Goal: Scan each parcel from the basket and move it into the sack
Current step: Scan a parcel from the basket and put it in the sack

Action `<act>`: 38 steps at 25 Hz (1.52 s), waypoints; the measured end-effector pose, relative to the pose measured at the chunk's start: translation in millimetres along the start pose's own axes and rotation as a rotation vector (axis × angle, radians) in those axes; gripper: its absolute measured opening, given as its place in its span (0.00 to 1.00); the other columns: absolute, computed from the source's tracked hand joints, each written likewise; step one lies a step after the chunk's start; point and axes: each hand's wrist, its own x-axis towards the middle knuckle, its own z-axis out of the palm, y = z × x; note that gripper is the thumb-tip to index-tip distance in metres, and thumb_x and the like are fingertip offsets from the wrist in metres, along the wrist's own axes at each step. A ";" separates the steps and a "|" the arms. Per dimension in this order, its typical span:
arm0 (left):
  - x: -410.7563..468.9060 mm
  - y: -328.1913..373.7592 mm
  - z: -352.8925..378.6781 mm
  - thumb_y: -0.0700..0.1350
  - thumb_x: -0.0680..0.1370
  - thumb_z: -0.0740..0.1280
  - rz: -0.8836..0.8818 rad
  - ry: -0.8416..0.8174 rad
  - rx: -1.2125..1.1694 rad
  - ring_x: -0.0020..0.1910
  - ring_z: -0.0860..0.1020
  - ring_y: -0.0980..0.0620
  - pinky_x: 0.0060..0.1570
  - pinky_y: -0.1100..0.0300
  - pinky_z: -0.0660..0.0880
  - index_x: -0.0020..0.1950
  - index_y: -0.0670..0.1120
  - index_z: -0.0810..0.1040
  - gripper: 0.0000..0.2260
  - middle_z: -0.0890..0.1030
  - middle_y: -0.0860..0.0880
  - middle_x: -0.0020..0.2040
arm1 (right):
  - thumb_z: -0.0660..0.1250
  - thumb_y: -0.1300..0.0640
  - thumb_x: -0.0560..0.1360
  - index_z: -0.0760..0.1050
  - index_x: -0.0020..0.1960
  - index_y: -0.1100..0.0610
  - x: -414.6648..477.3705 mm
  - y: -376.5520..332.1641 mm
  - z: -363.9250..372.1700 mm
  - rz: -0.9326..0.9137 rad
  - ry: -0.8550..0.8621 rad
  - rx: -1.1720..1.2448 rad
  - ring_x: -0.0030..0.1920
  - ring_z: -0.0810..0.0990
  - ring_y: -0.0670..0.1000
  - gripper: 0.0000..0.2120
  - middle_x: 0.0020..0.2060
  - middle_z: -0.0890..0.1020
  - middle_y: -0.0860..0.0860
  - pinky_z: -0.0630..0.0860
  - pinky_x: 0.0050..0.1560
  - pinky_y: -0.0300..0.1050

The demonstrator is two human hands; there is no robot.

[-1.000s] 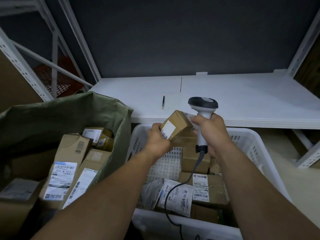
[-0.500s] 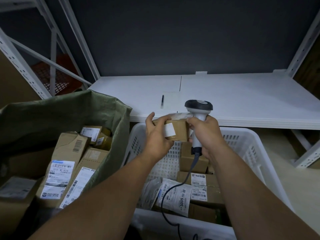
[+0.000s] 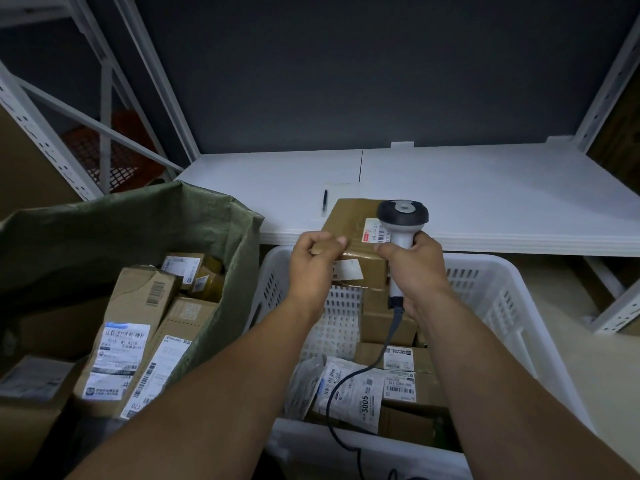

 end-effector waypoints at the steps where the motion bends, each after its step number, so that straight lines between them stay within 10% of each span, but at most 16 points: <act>1: 3.8 -2.6 0.1 0.44 0.75 0.77 -0.096 0.028 -0.080 0.58 0.82 0.46 0.61 0.46 0.78 0.63 0.49 0.73 0.20 0.81 0.47 0.58 | 0.73 0.64 0.75 0.80 0.54 0.53 -0.4 -0.3 1.6 -0.017 0.006 0.004 0.47 0.86 0.54 0.11 0.47 0.86 0.51 0.84 0.54 0.55; 4: 9.8 -6.1 0.6 0.52 0.66 0.84 -0.375 0.021 -0.336 0.55 0.85 0.42 0.56 0.42 0.81 0.72 0.48 0.70 0.39 0.84 0.42 0.59 | 0.74 0.65 0.74 0.79 0.51 0.51 -0.6 0.4 7.3 -0.048 0.049 0.036 0.48 0.86 0.54 0.11 0.46 0.86 0.49 0.83 0.57 0.58; 7: -5.4 2.5 21.3 0.52 0.76 0.76 -0.421 -0.045 -0.394 0.45 0.87 0.50 0.44 0.55 0.81 0.62 0.47 0.82 0.17 0.88 0.46 0.50 | 0.74 0.66 0.73 0.79 0.50 0.52 -2.0 0.5 13.5 -0.049 0.089 0.080 0.48 0.86 0.53 0.11 0.45 0.86 0.49 0.83 0.55 0.57; 13: -16.6 1.3 38.9 0.49 0.79 0.72 -0.477 -0.127 -0.396 0.33 0.84 0.54 0.37 0.58 0.80 0.59 0.44 0.83 0.12 0.86 0.48 0.40 | 0.74 0.67 0.72 0.81 0.53 0.55 -6.3 1.2 20.0 -0.050 0.079 0.085 0.45 0.87 0.51 0.12 0.44 0.87 0.49 0.85 0.48 0.52; 18: 15.0 -6.2 3.9 0.43 0.81 0.69 -0.395 0.006 -0.368 0.54 0.86 0.46 0.55 0.52 0.83 0.66 0.42 0.78 0.15 0.87 0.43 0.54 | 0.70 0.65 0.76 0.79 0.50 0.58 -4.7 -11.6 3.6 0.055 -0.040 0.060 0.36 0.83 0.50 0.05 0.43 0.86 0.54 0.83 0.43 0.50; 25: 53.1 -34.3 -57.6 0.44 0.83 0.66 -0.296 0.096 -0.258 0.57 0.85 0.45 0.62 0.47 0.79 0.69 0.49 0.73 0.14 0.86 0.46 0.57 | 0.71 0.54 0.79 0.78 0.49 0.61 -24.8 -39.0 -22.7 0.114 -0.335 -0.171 0.25 0.73 0.50 0.10 0.30 0.76 0.53 0.73 0.27 0.43; 38: 62.6 -53.8 -61.6 0.44 0.84 0.64 -0.253 0.115 -0.234 0.53 0.86 0.47 0.52 0.52 0.83 0.74 0.49 0.72 0.17 0.86 0.45 0.56 | 0.71 0.55 0.78 0.76 0.47 0.61 -28.3 -42.1 -27.4 0.144 -0.424 -0.301 0.25 0.70 0.50 0.09 0.29 0.74 0.53 0.69 0.26 0.42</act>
